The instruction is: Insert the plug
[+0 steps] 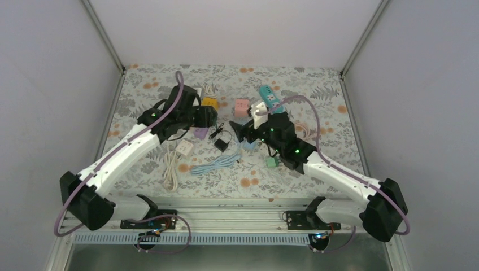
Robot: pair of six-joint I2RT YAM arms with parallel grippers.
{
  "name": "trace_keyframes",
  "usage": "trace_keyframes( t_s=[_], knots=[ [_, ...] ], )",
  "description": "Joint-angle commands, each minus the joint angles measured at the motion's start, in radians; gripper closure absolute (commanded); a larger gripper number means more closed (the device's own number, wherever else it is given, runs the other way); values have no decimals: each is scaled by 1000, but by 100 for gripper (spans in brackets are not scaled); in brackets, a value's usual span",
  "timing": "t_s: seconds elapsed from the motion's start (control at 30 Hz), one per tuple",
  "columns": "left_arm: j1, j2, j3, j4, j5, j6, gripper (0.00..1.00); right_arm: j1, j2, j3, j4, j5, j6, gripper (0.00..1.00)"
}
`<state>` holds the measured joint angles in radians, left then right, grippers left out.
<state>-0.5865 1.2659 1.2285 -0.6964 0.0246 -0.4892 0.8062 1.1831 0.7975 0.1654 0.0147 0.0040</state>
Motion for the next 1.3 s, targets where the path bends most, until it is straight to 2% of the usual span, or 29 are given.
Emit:
trace_keyframes(
  t_s=[0.0, 0.17, 0.37, 0.63, 0.83, 1.07, 1.27],
  knots=[
    [-17, 86, 0, 111, -54, 10, 37, -88, -53, -29, -199, 194, 279, 3],
    [-73, 233, 40, 179, -90, -14, 36, -222, -163, -102, -274, 141, 456, 3],
    [-128, 383, 113, 253, -117, -73, 36, -297, -251, -148, -364, 153, 542, 3],
    [-136, 593, 320, 168, -127, -93, 36, -350, -346, -211, -372, 140, 550, 2],
    [-134, 711, 440, 90, -87, -82, 36, -362, -335, -218, -370, 166, 531, 2],
    [-134, 779, 491, 52, -83, -84, 36, -368, -298, -211, -377, 215, 525, 2],
    [-134, 788, 473, 57, -89, -76, 36, -369, -298, -215, -372, 227, 513, 1]
  ],
)
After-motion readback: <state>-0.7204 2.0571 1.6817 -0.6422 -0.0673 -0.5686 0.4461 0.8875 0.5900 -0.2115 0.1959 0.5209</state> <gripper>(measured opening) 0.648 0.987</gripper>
